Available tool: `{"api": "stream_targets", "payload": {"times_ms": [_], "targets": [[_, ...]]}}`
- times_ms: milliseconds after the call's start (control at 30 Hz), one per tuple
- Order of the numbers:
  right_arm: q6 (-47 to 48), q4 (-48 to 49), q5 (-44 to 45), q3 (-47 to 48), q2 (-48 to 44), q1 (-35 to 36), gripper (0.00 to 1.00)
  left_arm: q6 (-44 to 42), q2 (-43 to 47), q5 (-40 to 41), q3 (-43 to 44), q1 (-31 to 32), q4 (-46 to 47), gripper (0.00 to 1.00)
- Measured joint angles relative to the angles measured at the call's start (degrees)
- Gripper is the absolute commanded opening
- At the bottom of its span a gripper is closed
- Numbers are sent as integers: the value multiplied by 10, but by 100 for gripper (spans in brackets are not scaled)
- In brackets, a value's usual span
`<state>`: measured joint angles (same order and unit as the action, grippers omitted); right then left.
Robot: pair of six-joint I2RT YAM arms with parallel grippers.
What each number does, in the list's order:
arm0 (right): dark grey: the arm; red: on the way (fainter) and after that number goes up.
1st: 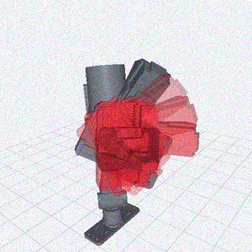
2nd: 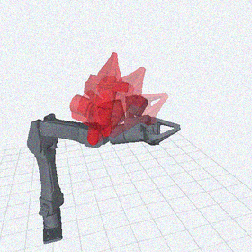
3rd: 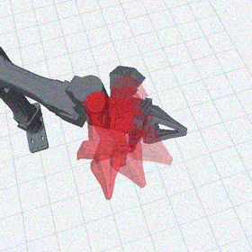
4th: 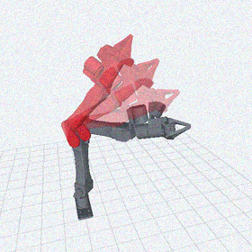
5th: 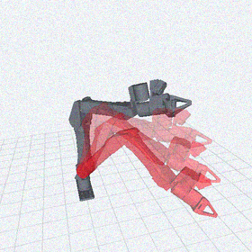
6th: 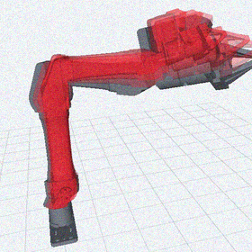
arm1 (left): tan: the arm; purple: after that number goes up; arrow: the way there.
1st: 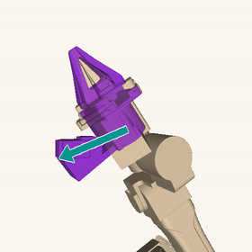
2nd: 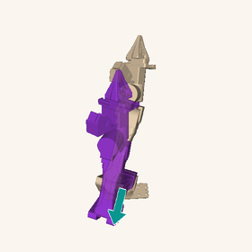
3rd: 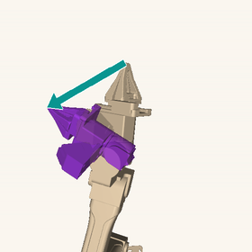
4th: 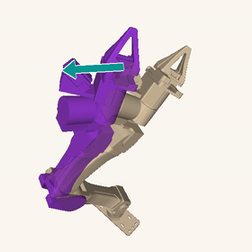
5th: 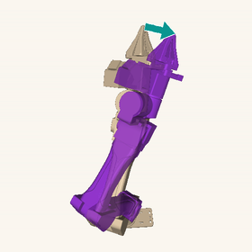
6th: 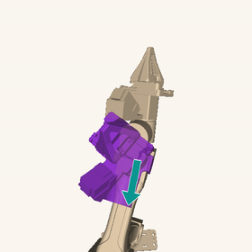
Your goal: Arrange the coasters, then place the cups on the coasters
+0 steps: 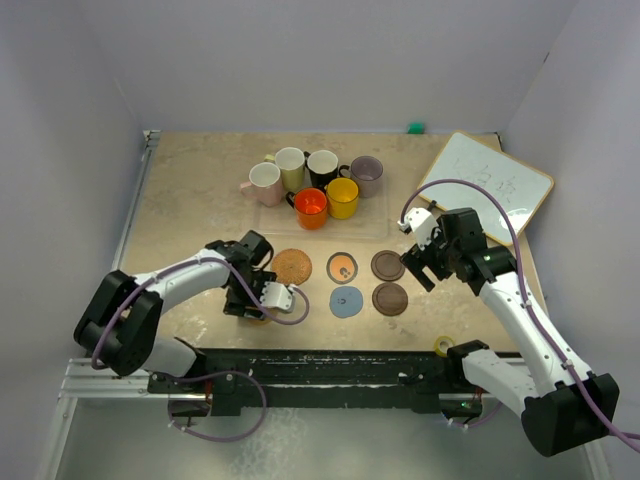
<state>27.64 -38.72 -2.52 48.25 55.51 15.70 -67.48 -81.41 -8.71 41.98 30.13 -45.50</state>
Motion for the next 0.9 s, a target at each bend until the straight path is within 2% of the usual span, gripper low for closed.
{"api": "stream_targets", "payload": {"times_ms": [400, 900], "targets": [[0, 0, 0, 0, 0, 0, 91, 156, -33, 17, 25, 100, 18, 64], [0, 0, 0, 0, 0, 0, 91, 264, -63, 8, 55, 140, 50, 61]]}}
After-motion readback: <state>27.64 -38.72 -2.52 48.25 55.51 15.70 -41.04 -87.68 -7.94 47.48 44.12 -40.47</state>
